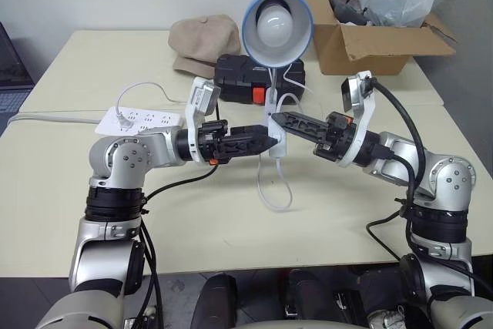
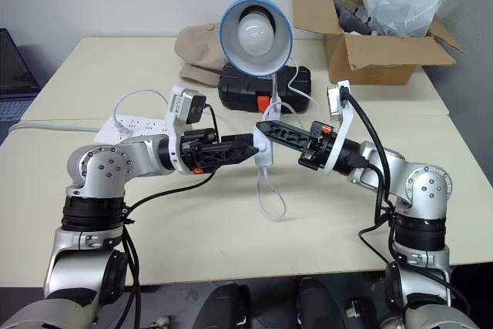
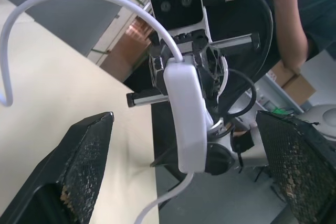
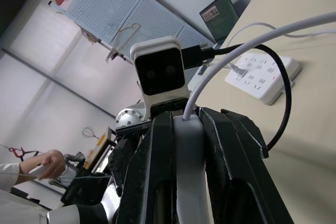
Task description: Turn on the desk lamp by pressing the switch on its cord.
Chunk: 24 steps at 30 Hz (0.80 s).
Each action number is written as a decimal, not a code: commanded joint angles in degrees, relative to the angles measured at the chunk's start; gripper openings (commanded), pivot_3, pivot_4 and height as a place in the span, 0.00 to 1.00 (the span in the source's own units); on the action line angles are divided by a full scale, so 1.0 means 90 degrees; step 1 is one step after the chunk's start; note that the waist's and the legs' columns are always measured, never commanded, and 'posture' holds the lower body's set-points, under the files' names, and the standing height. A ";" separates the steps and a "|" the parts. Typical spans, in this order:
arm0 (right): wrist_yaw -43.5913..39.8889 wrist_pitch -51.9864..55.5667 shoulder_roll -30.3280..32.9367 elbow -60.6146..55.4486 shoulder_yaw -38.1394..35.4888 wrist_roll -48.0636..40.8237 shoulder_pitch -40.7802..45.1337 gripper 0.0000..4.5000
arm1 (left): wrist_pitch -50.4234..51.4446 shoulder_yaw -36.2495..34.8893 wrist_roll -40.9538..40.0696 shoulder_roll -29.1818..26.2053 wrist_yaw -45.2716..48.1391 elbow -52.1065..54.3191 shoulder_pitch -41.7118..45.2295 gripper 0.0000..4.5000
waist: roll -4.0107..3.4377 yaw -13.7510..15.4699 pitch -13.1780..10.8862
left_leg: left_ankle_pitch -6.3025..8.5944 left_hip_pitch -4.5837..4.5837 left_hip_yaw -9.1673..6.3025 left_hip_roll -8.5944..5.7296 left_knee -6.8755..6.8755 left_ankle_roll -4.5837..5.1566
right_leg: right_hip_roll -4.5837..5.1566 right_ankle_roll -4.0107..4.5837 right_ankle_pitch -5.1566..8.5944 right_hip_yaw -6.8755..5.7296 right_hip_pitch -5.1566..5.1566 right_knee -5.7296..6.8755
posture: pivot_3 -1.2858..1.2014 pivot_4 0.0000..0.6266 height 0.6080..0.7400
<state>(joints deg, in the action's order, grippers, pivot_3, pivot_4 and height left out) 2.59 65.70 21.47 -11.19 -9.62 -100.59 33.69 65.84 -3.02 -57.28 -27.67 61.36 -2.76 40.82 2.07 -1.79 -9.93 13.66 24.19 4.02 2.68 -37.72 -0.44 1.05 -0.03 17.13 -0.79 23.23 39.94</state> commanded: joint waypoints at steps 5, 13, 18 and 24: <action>-0.0143 -0.0388 0.0254 -0.0257 0.0176 -0.0375 0.0017 0.08 | -0.0020 -0.0044 -0.0061 0.0015 0.0078 0.0116 0.0110 1.00 | 0.0000 -0.0001 0.0000 | 0.0000 0.0000 0.0001 0.0000 0.0000 0.0000 | 0.0000 -0.0001 0.0000 0.0001 0.0001 0.0000 | 0.52 0.24 1.00; -0.0239 -0.0530 0.0427 -0.0272 0.0347 -0.0448 0.0042 0.08 | -0.0088 -0.0012 -0.0017 0.0102 0.0112 0.0055 0.0115 0.77 | 0.0000 0.0006 0.0000 | 0.0000 0.0001 0.0000 0.0000 0.0000 0.0000 | 0.0000 -0.0002 0.0001 0.0000 0.0001 0.0000 | 0.52 0.24 1.00; -0.0262 -0.0591 0.0507 -0.0312 0.0434 -0.0521 0.0067 0.08 | -0.0092 0.0041 -0.0009 0.0190 0.0157 0.0039 0.0121 0.57 | 0.0001 0.0006 0.0000 | 0.0000 0.0002 0.0000 0.0000 0.0000 0.0000 | 0.0000 -0.0002 0.0001 0.0000 0.0001 -0.0001 | 0.52 0.24 1.00; -0.0276 -0.0631 0.0585 -0.0323 0.0493 -0.0606 0.0096 0.08 | -0.0159 0.0170 0.0094 0.0224 0.0262 0.0058 0.0114 0.32 | 0.0001 0.0005 0.0000 | 0.0000 0.0002 0.0000 0.0000 0.0000 0.0000 | 0.0000 -0.0003 0.0001 -0.0001 0.0001 -0.0002 | 0.52 0.24 1.00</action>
<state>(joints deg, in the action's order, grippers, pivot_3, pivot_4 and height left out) 1.18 61.11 26.40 -11.85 -5.00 -103.77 33.67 65.50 -2.06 -56.89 -25.70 62.92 -2.90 40.85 2.07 -1.74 -9.93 13.66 24.21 4.02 2.68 -37.72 -0.44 1.05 -0.06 17.14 -0.80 23.23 39.92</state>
